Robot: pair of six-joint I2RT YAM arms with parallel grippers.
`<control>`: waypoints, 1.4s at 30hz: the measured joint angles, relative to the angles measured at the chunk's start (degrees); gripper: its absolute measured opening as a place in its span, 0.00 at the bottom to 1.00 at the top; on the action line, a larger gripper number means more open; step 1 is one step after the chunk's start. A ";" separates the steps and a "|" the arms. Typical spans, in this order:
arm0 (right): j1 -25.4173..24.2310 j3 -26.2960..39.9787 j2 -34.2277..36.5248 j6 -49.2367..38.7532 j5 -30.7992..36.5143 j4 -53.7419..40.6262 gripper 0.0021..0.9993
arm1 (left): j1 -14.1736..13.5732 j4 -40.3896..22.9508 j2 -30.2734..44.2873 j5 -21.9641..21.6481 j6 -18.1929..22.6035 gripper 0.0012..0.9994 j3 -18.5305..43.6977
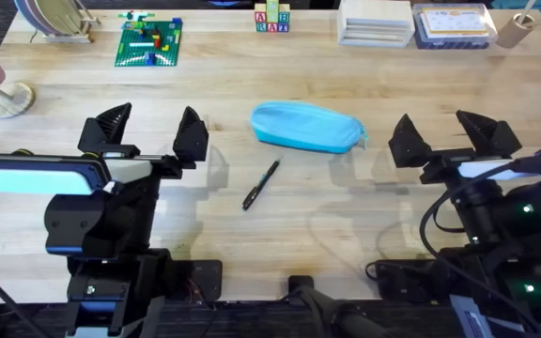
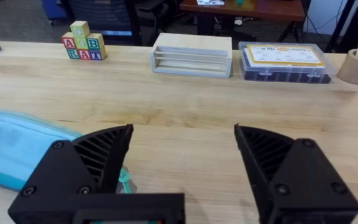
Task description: Unzip the bag, pick up the pens from the table one at a time and place them inside, then zip the bag closed.
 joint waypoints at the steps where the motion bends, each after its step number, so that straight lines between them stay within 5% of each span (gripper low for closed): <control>1: 0.00 0.00 0.00 0.00 -0.06 -0.06 1.00 | 0.00 0.00 0.00 0.00 0.00 0.99 0.00; 20: 0.00 0.12 0.00 0.02 0.24 -0.48 1.00 | 0.00 0.55 0.00 0.00 0.00 1.00 0.00; 26: 0.00 4.73 0.00 0.17 0.39 -10.61 1.00 | 0.00 -1.97 0.00 0.00 0.00 0.99 0.85; 36: 0.00 17.43 0.15 0.17 0.39 -21.97 1.00 | 0.00 -15.70 1.30 -0.02 0.01 0.99 14.00; 42: 0.00 26.65 5.76 0.17 0.39 -23.01 1.00 | 0.00 -25.27 11.99 -0.02 0.02 0.99 26.70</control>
